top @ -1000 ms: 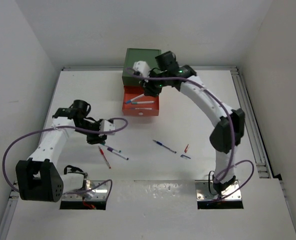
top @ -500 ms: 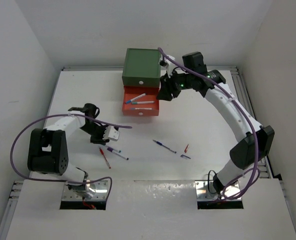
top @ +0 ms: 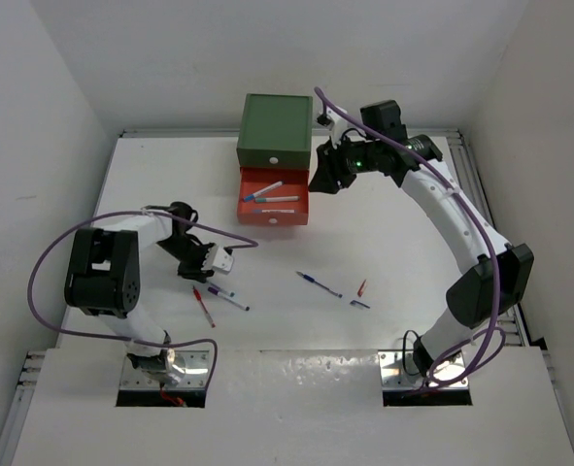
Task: Sort the stationery into containers
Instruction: Pick up the pen from the center of the board, then place the pen in the drawer.
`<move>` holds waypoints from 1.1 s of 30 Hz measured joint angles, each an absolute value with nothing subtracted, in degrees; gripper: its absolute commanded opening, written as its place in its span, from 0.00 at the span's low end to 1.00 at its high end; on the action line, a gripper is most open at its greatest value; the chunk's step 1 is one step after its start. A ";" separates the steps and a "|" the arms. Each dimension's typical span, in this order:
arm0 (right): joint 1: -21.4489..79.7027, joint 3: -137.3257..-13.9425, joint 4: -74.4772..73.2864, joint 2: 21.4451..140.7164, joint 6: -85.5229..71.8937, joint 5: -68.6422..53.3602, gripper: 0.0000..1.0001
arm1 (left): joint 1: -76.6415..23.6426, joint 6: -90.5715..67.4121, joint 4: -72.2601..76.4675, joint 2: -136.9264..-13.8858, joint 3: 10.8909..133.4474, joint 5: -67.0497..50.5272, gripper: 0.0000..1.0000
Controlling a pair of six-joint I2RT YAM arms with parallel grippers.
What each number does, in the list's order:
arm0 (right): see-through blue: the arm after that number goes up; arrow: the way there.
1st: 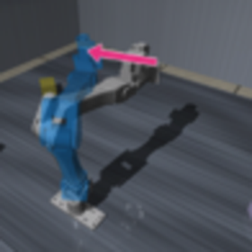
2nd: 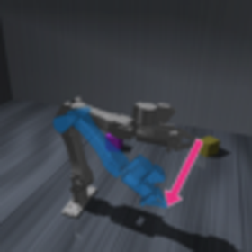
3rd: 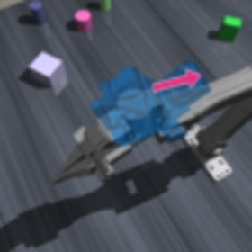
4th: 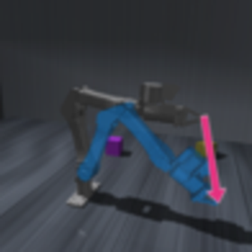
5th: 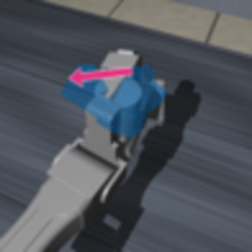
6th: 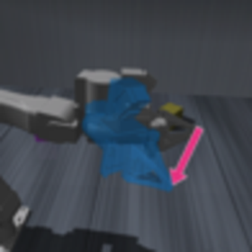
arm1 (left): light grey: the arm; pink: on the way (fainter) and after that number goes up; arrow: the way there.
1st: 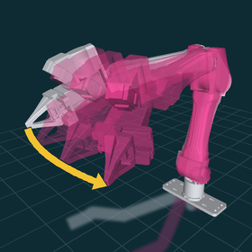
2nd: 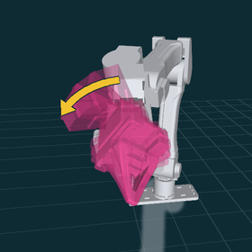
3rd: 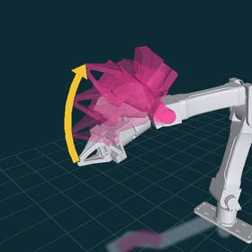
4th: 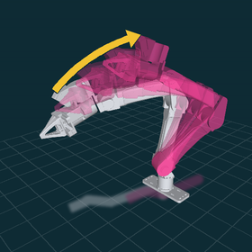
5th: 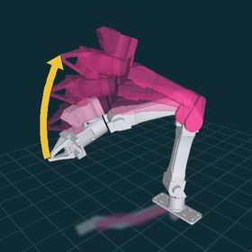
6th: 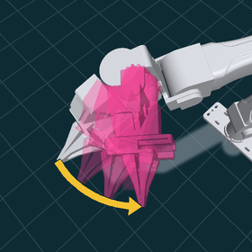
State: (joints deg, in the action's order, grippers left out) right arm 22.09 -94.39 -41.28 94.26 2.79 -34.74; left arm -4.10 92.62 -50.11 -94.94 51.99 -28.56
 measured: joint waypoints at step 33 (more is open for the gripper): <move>20.23 -94.06 -41.67 94.17 2.26 -34.79 0.40 | -15.42 79.92 -58.00 -87.20 88.05 -32.29 0.00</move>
